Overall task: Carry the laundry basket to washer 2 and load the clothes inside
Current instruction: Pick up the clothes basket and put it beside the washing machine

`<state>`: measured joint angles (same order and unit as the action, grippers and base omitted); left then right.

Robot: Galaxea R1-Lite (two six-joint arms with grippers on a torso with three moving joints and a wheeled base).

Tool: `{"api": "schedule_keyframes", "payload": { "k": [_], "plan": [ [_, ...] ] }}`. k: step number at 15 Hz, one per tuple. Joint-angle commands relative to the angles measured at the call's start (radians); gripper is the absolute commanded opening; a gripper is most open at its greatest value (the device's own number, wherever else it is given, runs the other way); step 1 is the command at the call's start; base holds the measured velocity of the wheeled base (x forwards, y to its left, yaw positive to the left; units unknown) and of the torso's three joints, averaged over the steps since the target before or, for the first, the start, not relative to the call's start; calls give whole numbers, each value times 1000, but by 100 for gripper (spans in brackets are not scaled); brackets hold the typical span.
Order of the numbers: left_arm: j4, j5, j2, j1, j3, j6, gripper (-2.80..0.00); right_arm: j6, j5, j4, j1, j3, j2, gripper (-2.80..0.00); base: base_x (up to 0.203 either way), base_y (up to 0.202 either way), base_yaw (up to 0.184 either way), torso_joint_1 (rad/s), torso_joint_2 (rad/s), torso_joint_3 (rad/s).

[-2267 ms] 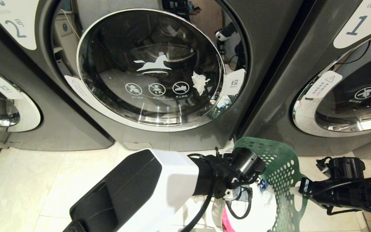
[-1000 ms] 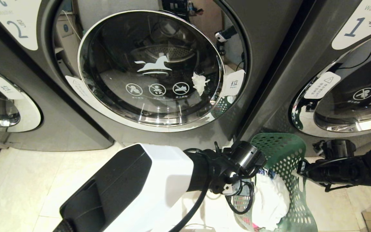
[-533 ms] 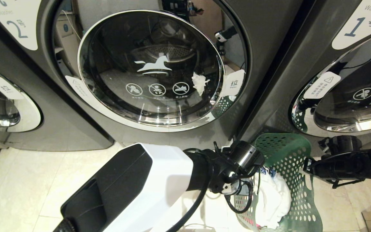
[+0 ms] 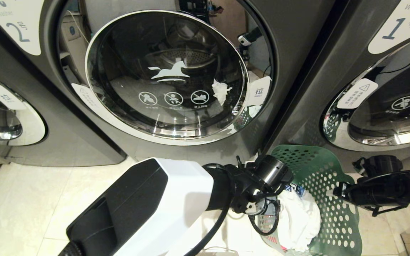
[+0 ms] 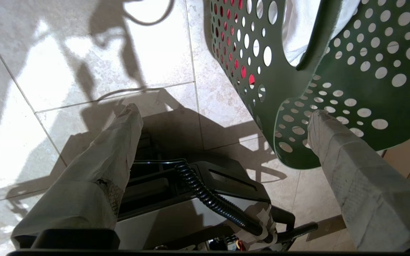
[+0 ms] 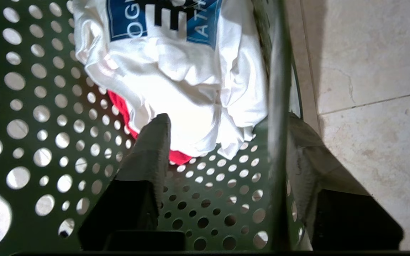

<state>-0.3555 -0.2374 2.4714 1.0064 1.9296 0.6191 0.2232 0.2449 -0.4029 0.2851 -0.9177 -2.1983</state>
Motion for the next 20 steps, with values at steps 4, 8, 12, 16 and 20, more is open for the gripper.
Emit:
{"api": "schedule_keyframes", "payload": {
  "k": [4,8,12,16,20],
  "plan": [
    [-16,-14,-67,-18,0,7,0,16,5,-2,-1,145,278,0,0,0,0,0,0,0],
    [-58,-22,-163,-63,-2,14,0,18,3,5,0,235,471,0,0,0,0,0,0,0],
    [-88,-108,-215,-100,-12,22,-280,16,1,117,-1,263,612,-280,0,0,0,0,0,0],
    [-99,-104,-287,-126,-9,15,-280,3,1,141,-1,297,678,-280,0,0,0,0,0,0],
    [-195,-42,-465,-147,-6,-39,-280,-75,1,252,-21,302,844,-280,0,0,0,0,0,0]
  ]
}}
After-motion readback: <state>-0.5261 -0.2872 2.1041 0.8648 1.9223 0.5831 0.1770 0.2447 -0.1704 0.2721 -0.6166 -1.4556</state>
